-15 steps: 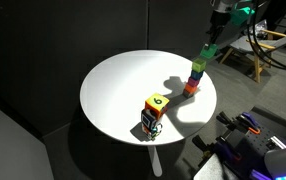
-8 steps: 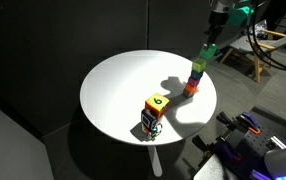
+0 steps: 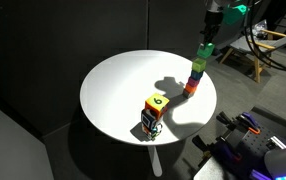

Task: Put the dark green block on the light green block

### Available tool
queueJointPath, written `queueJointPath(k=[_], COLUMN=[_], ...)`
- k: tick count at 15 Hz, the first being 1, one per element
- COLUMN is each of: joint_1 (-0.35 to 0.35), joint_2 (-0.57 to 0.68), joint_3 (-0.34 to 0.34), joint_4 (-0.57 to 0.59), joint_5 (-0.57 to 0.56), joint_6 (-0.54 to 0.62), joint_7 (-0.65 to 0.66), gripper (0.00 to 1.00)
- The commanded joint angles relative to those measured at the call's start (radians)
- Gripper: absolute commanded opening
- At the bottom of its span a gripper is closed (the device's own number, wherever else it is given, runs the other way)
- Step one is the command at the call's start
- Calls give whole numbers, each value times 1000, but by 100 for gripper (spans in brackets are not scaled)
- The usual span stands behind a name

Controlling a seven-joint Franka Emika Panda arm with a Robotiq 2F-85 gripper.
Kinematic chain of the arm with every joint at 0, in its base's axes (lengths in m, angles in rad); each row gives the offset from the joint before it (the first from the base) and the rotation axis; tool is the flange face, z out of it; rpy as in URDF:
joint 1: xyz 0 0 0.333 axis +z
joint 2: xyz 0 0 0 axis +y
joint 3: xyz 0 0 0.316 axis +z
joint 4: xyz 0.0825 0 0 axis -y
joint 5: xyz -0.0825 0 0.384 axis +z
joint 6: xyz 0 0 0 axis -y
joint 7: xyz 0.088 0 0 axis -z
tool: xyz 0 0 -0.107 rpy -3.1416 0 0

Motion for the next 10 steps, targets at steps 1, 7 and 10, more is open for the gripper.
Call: queueJointPath(k=[1,7,10], joint_1=[10,14,16], joint_2=[27,55,65], joint_3=[5,10,12], joint_4=[51,74,76], joint_5=[-25,-24,-26], joint_6=[-45,-52,-52], joint_7=[38,35,36], gripper=[29,29,29])
